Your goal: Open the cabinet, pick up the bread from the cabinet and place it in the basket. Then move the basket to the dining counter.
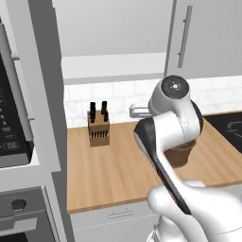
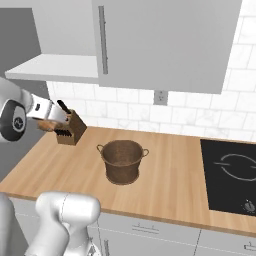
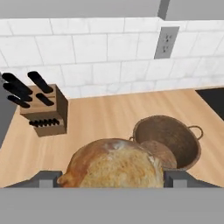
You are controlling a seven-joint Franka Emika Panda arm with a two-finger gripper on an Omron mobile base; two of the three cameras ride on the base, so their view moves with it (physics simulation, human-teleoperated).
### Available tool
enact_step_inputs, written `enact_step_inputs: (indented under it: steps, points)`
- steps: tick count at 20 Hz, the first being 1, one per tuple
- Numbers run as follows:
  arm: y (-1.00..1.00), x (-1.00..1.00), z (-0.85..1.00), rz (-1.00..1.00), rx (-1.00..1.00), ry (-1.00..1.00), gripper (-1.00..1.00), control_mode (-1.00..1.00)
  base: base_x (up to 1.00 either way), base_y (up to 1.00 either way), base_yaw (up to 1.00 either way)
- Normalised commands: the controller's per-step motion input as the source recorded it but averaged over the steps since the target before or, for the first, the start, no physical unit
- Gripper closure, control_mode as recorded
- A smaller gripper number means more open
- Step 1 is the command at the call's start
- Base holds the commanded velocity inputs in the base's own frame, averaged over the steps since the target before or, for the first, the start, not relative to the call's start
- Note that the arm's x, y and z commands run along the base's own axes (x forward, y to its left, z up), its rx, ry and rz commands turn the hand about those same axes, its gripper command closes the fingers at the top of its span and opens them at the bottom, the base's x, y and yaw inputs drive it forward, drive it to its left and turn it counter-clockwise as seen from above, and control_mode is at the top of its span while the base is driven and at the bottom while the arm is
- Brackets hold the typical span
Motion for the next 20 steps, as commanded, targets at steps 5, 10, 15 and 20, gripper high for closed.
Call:
enact_step_inputs:
  steps: [5, 10, 15, 20]
  points:
    - [-0.66, 0.29, -0.48, 0.11, 0.08, 0.10, 1.00, -1.00, 0.00, 0.00, 0.00]
    - [-0.83, 0.22, -0.55, 0.13, 0.09, 0.04, 1.00, -1.00, 0.00, 0.00, 0.00]
    - [-0.86, 0.08, -0.61, 0.08, 0.01, 0.04, 1.00, -1.00, 0.00, 0.00, 0.00]
    - [-0.66, 0.09, -0.64, 0.00, 0.00, 0.08, 1.00, -1.00, 0.00, 0.00, 0.00]
